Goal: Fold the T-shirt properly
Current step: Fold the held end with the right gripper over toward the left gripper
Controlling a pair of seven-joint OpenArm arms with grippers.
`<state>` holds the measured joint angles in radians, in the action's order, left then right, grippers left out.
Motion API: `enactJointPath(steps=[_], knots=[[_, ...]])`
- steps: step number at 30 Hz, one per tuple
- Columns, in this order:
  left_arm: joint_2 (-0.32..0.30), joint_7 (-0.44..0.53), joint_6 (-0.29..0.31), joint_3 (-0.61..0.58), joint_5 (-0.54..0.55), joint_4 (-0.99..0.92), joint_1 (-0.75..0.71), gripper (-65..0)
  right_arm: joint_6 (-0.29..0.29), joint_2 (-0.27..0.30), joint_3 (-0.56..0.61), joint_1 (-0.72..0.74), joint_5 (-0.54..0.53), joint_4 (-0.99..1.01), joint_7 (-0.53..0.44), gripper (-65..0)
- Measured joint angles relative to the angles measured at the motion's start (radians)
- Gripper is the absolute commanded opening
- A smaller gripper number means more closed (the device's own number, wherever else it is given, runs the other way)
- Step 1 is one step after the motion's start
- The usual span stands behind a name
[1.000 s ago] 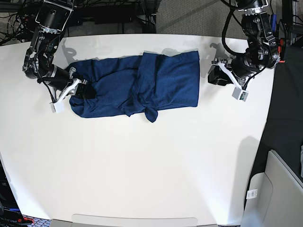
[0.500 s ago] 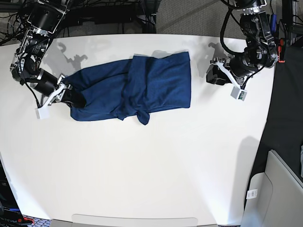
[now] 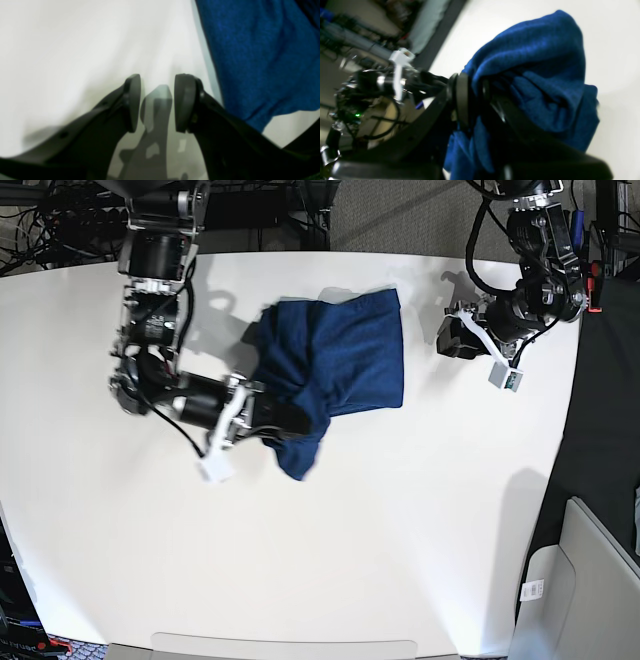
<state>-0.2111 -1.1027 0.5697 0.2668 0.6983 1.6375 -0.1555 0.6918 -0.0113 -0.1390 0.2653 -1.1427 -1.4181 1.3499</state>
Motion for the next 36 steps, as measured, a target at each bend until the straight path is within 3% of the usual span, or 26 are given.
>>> enactJointPath(steps=[4,8,13,22,29,36], knots=[[0.000,0.003,0.000,0.002,0.002,-0.006,0.000,-42.6,0.000,-0.068,0.107,0.039,0.071,0.028,0.004,-62.9],[0.000,0.003,0.000,0.002,0.000,-0.006,0.000,-42.6,0.001,-0.121,0.201,0.063,0.068,0.092,0.006,-62.8],[0.001,0.003,0.000,0.003,0.000,-0.006,0.000,-42.6,0.000,-0.127,0.319,0.091,0.165,0.108,0.004,-62.7],[0.001,0.014,0.000,0.003,0.000,-0.006,0.000,-42.6,0.001,-0.122,0.536,0.090,0.206,0.108,0.053,-61.8],[0.000,0.020,0.000,0.003,0.000,-0.006,0.000,-42.6,0.001,-0.122,0.563,0.087,0.251,0.106,0.051,-36.5],[-0.002,0.023,0.000,0.004,0.000,-0.006,0.000,-42.6,0.001,-0.103,0.473,0.093,0.246,0.003,0.049,-37.5]])
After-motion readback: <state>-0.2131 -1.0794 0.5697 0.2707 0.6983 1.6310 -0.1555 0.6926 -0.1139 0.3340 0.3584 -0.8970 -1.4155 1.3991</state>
